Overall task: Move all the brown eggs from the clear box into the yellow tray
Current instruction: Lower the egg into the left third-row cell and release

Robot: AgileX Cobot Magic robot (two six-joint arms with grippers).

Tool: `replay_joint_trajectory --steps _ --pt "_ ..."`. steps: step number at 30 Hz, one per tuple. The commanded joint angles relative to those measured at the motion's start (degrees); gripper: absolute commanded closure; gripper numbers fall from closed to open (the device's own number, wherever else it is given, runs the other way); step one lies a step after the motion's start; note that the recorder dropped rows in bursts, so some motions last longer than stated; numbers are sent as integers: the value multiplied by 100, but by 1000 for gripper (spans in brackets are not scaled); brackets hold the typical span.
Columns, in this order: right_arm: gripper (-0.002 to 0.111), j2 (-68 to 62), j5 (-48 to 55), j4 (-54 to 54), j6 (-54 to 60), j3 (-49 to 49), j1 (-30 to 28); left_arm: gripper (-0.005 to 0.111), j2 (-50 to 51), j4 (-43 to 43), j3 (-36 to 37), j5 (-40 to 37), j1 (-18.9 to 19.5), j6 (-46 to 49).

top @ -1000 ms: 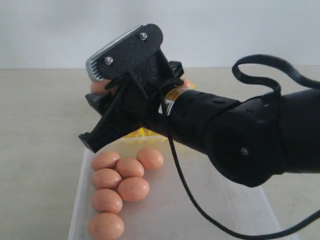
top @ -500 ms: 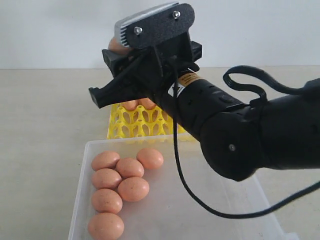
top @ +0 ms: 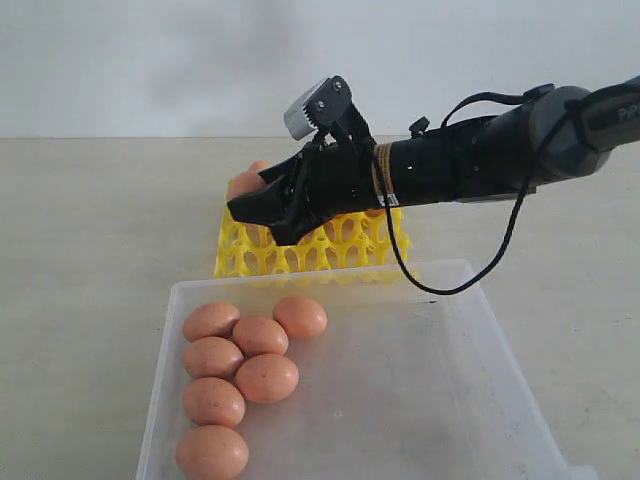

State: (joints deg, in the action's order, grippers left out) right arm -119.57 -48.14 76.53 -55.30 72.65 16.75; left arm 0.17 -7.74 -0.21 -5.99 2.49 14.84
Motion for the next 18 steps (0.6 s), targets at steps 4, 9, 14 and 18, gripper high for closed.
replay_joint_trajectory --steps 4,9,14,18 --pt "108 -722 -600 649 -409 887 -175 103 -17 -16 21 10 -37 16" --pt "108 -1062 -485 644 -409 1295 -175 103 -17 -16 21 10 -37 16" --pt "108 -1160 -145 644 -409 1344 -175 103 -17 -16 21 10 -37 16" --pt "108 -1169 94 644 -250 1344 -175 103 -17 -16 21 10 -37 16"
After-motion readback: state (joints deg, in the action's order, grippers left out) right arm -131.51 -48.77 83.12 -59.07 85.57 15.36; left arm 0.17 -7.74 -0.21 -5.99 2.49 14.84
